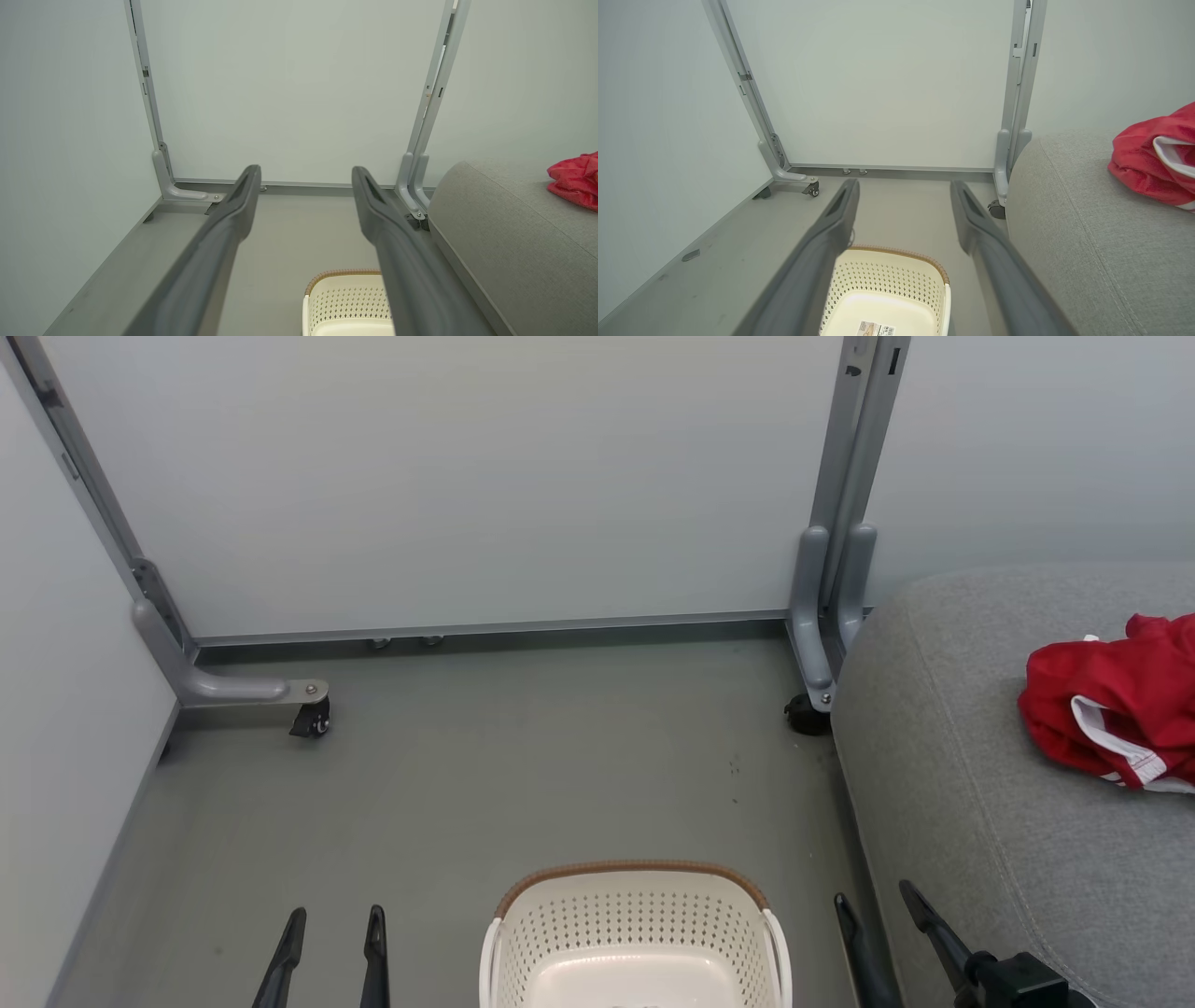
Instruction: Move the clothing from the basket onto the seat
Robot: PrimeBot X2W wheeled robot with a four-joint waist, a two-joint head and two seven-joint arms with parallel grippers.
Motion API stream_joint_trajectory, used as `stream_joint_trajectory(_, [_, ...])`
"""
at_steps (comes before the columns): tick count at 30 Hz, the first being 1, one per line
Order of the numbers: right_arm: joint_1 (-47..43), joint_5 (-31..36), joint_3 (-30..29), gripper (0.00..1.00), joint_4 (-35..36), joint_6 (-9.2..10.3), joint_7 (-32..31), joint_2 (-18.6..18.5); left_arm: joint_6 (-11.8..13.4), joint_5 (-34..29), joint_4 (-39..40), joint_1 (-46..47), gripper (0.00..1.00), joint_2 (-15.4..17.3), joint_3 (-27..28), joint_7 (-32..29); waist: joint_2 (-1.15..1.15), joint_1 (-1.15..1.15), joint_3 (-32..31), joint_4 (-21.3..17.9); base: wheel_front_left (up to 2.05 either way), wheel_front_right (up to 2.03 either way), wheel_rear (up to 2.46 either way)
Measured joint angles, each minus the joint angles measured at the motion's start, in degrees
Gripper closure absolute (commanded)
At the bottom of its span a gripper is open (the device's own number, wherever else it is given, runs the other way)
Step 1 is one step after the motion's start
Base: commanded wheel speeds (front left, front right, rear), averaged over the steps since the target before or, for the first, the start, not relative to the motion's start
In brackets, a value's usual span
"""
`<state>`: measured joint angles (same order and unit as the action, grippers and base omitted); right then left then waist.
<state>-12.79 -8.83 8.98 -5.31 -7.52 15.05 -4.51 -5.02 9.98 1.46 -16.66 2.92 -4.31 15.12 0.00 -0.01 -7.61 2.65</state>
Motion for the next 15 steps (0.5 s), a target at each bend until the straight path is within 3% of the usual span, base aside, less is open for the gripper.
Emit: stream_joint_trajectory(15, [-0.5, 0.1, -0.5, 0.00, 0.0, 0.00, 0.0, 0.1, -0.9, -2.3, -1.1, -0.6, 0.00, 0.0, -1.3, 0.0, 0.00, 0.00, -0.9, -1.5, 0.00, 0.00, 0.00])
